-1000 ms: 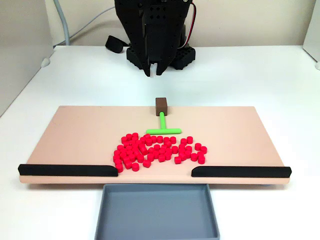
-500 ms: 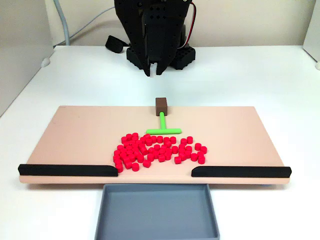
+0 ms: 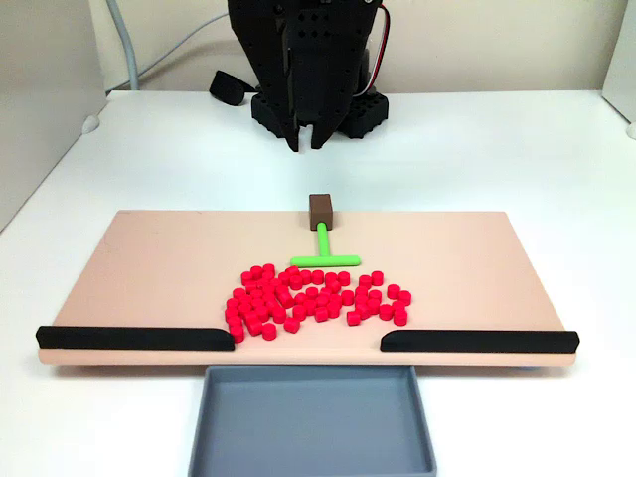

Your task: Grasp a green tool by the dark brown handle.

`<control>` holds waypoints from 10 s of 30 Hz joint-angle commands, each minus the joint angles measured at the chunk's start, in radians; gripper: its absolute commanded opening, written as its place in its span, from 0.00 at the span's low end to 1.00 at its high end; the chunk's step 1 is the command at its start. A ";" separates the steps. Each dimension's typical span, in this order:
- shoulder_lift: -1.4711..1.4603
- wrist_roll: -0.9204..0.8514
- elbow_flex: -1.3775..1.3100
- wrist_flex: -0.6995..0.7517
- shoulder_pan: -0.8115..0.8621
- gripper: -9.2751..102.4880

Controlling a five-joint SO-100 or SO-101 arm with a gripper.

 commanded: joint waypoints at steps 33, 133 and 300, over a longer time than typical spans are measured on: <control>0.089 -0.152 0.071 -0.018 0.009 0.08; 0.040 -0.140 0.233 -0.244 0.008 0.25; 0.003 -0.144 -0.044 -0.002 0.017 0.08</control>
